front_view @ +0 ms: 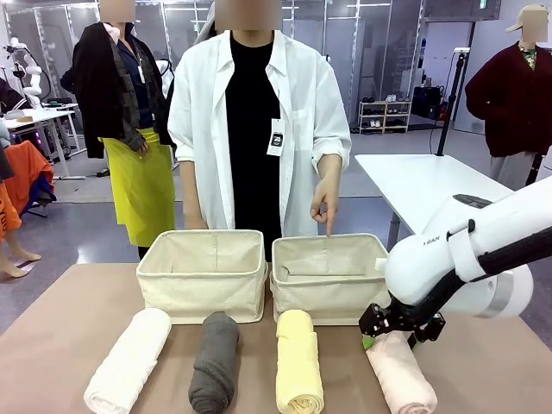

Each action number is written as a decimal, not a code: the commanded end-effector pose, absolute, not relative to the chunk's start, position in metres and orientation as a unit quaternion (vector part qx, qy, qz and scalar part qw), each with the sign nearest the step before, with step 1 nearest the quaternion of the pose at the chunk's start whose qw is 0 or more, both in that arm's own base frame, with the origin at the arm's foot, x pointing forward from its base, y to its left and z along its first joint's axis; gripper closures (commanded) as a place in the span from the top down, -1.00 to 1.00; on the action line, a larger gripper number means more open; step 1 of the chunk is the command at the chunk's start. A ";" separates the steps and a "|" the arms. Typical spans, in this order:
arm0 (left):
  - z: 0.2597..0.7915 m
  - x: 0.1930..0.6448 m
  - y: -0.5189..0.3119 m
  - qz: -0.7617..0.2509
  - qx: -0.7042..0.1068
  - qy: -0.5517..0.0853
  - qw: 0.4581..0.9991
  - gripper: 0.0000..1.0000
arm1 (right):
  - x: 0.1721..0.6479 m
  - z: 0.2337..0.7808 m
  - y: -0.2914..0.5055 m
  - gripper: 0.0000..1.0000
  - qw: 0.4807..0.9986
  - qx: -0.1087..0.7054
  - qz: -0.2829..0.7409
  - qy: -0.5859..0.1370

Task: Divide the towels into two baskets.
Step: Pick up one hotel-folded towel and place it in the Fabric basket indicated by the person.

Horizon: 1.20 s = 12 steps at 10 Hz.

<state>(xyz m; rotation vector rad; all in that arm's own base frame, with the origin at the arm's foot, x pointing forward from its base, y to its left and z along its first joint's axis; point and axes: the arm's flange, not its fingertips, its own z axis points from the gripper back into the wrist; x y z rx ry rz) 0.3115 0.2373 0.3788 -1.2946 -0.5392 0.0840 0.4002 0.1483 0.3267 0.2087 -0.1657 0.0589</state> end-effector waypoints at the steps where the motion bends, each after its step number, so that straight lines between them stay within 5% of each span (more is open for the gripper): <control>1: 0.379 0.309 0.239 0.038 -0.595 -0.249 0.763 1.00 | 0.374 0.320 0.158 1.00 0.993 0.083 0.039 -0.073; 2: 0.379 0.309 0.239 0.038 -0.595 -0.249 0.763 1.00 | 0.374 0.318 0.158 1.00 0.993 0.082 0.039 -0.070; 3: 0.379 0.309 0.239 0.038 -0.595 -0.249 0.763 1.00 | 0.375 0.317 0.156 0.69 0.994 0.080 0.040 -0.069; 8: 0.379 0.309 0.239 0.038 -0.595 -0.249 0.763 1.00 | 0.373 0.319 0.146 -0.15 0.995 0.074 0.041 -0.061; 9: 0.379 0.309 0.239 0.038 -0.595 -0.249 0.763 1.00 | 0.373 0.323 0.146 -0.47 0.994 0.076 0.041 -0.068; 12: 0.379 0.309 0.239 0.038 -0.595 -0.249 0.763 1.00 | 0.370 0.424 0.146 -0.47 0.970 0.092 0.204 -0.099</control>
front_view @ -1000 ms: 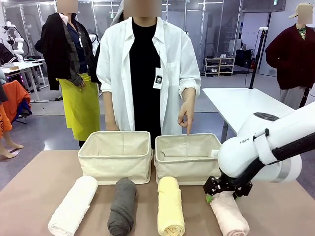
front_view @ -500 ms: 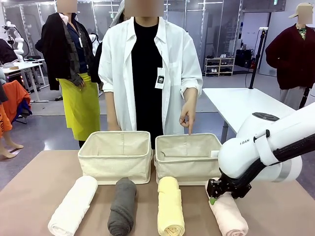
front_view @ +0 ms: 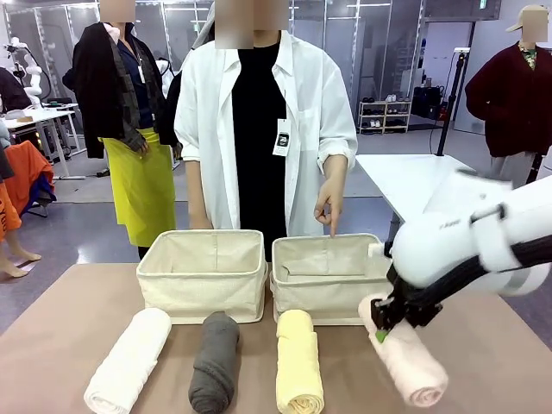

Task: Divide the towels into two baskets.
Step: Pick up one hotel-folded towel and place it in the Fabric basket indicated by the person.

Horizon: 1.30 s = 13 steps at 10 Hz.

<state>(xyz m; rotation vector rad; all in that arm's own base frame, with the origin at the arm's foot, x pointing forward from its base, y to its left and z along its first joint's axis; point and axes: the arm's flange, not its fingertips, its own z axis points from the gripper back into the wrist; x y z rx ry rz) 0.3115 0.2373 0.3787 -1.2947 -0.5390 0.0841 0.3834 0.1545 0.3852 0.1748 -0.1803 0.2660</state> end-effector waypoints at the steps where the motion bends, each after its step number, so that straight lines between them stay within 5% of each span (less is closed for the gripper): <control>1: 0.379 0.309 0.239 0.038 -0.595 -0.249 0.763 1.00 | 0.373 0.452 0.151 -0.47 0.953 0.088 0.268 -0.106; 6: 0.379 0.309 0.239 0.038 -0.595 -0.249 0.763 1.00 | 0.380 0.528 0.211 -0.47 0.800 0.022 0.579 -0.155; 12: 0.379 0.309 0.239 0.038 -0.595 -0.249 0.763 1.00 | 0.372 0.533 0.223 -0.47 0.811 0.010 0.570 -0.135; 13: 0.379 0.309 0.239 0.038 -0.595 -0.249 0.763 1.00 | 0.375 0.528 0.225 -0.25 0.805 0.010 0.577 -0.138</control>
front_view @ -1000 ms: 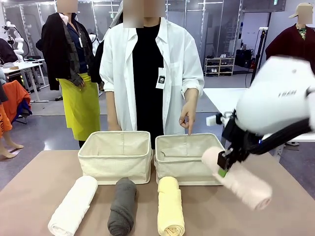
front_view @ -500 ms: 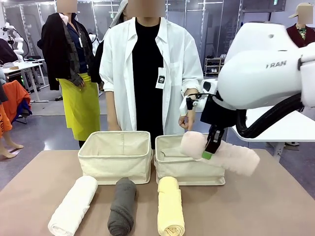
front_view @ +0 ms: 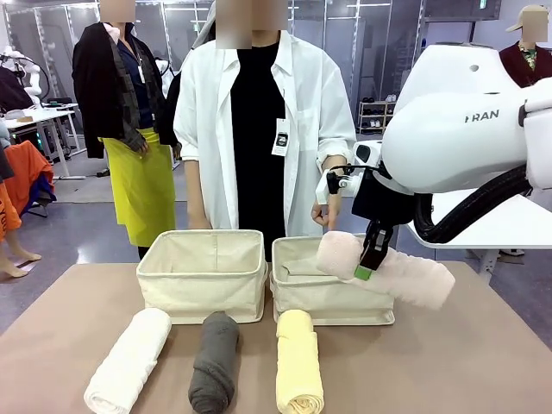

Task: Divide the towels into two baskets.
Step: Pick up one hotel-folded towel and place it in the Fabric basket indicated by the person.

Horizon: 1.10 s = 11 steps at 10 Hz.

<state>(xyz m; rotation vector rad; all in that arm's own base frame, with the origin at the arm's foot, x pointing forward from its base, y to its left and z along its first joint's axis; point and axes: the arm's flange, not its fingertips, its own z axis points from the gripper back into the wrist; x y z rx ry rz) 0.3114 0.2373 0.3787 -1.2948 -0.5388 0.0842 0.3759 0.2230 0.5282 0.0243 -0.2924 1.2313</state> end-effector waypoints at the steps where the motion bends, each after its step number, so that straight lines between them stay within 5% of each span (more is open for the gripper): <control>1: 0.379 0.309 0.239 0.038 -0.595 -0.249 0.763 1.00 | 0.394 0.534 0.236 -0.25 0.771 -0.021 0.615 -0.165; 6: 0.379 0.309 0.239 0.038 -0.595 -0.249 0.763 1.00 | 0.522 0.512 0.278 -0.25 0.690 -0.075 0.712 -0.105; 11: 0.379 0.309 0.239 0.038 -0.595 -0.249 0.763 1.00 | 0.580 0.446 0.304 -0.25 0.673 -0.096 0.724 -0.119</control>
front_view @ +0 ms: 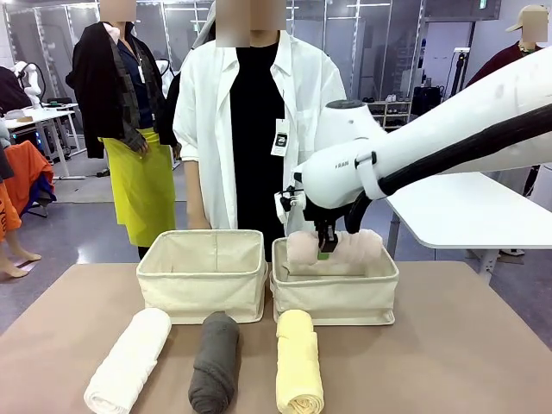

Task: Divide the towels into two baskets.
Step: Pick up one hotel-folded towel and place it in the Fabric basket indicated by the person.

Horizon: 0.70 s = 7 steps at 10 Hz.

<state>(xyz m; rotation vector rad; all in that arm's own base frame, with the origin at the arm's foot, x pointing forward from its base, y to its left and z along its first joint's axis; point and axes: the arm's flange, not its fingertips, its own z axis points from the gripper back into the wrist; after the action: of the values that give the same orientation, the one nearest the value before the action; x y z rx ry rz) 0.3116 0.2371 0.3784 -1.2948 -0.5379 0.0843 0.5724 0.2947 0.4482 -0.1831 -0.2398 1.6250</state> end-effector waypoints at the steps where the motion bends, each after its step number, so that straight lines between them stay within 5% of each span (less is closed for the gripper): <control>1: 0.379 0.309 0.239 0.038 -0.595 -0.249 0.763 1.00 | 0.587 0.433 0.312 -0.25 0.677 -0.098 0.721 -0.109; 3: 0.379 0.309 0.239 0.038 -0.595 -0.249 0.763 1.00 | 0.598 0.410 0.314 -0.09 0.689 -0.104 0.707 -0.121; 7: 0.379 0.309 0.239 0.038 -0.595 -0.249 0.763 1.00 | 0.608 0.390 0.312 1.00 0.699 -0.091 0.701 -0.108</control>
<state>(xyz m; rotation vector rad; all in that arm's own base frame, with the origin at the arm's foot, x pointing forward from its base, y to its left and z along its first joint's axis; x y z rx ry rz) 0.3115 0.2372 0.3784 -1.2948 -0.5380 0.0845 0.6080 0.3093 0.3853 -0.1860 -0.2479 1.5817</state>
